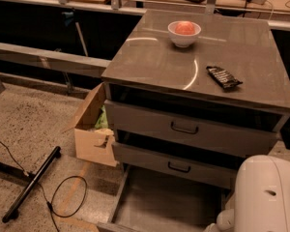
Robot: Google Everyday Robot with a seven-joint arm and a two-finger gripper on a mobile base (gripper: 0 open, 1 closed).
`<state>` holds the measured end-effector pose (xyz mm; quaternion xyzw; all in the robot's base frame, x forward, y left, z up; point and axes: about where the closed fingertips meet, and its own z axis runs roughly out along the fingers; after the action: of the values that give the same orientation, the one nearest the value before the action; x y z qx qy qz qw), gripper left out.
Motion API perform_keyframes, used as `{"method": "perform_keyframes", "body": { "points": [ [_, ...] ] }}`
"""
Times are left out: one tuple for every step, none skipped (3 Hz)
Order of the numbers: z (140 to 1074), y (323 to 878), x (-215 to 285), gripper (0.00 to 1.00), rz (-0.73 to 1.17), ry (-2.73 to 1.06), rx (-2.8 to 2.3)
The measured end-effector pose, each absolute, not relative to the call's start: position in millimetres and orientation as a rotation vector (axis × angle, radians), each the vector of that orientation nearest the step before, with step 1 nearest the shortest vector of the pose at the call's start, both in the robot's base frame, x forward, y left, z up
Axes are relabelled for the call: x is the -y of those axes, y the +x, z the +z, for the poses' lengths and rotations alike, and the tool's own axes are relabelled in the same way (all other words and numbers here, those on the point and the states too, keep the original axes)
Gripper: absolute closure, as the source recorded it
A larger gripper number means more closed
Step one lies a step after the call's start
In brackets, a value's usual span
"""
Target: Open bottom drawer
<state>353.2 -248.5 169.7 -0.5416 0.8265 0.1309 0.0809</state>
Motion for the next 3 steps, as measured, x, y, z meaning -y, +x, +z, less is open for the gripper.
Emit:
{"method": "perform_keyframes", "body": {
  "points": [
    [177.0,340.8,246.3,1.00,0.377,-1.585,-2.487],
    [187.7,331.5,247.7,1.00,0.383,-1.555,-2.504],
    [209.2,341.0,250.6,1.00,0.296,-1.518,-2.433]
  ]
}}
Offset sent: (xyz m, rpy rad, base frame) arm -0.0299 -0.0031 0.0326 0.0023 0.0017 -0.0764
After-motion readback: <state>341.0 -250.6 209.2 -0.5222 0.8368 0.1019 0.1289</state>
